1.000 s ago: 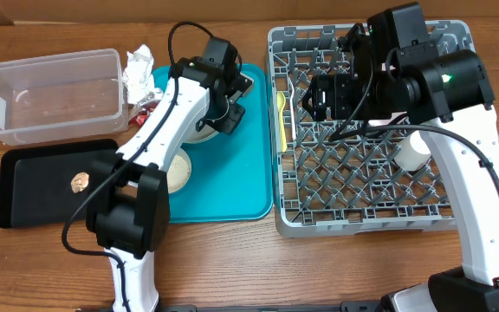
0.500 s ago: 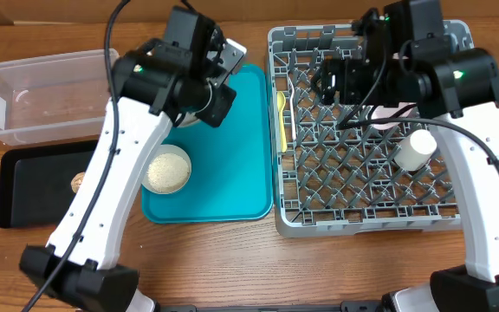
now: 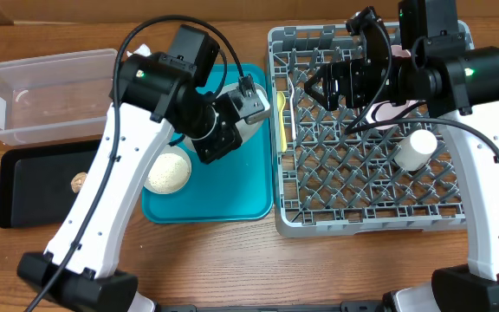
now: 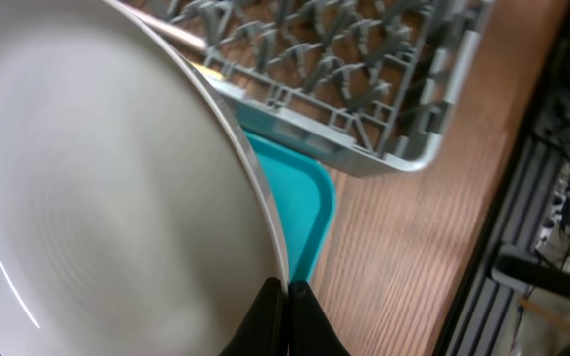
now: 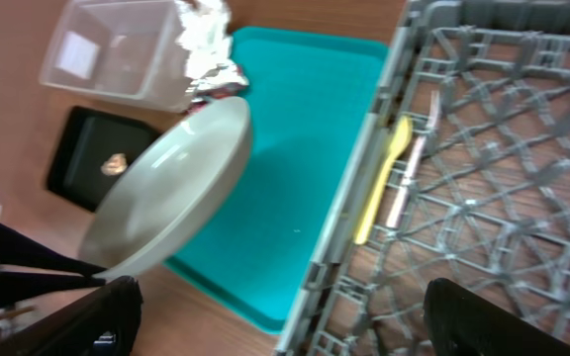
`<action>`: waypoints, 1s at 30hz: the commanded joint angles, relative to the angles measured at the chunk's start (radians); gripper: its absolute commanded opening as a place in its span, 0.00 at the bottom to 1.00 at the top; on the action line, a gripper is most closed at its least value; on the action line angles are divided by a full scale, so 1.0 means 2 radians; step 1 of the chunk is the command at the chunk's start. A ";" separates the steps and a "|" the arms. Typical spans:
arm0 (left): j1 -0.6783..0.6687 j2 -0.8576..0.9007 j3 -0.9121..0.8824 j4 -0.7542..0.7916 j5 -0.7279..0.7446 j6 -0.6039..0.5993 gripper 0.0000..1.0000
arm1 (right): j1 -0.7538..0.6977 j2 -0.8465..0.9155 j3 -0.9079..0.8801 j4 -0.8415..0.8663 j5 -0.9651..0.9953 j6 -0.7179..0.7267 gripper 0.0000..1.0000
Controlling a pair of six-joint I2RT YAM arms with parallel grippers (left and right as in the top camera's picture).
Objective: Sort waste into correct bins and load items into the dishwasher rack
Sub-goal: 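Lift the grey plate with the left gripper toward the right gripper, then grasp the grey plate with the right gripper, release left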
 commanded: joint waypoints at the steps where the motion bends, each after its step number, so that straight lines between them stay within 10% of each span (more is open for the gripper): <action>1: -0.002 -0.054 0.005 -0.007 0.034 0.064 0.04 | 0.000 -0.001 0.000 0.008 -0.063 0.054 0.95; 8: -0.002 -0.095 0.005 -0.050 0.067 0.154 0.04 | 0.000 0.029 0.000 0.014 -0.179 0.202 0.91; 30: -0.002 -0.095 0.005 -0.008 0.070 0.180 0.04 | 0.002 0.085 0.000 -0.025 -0.348 0.218 0.46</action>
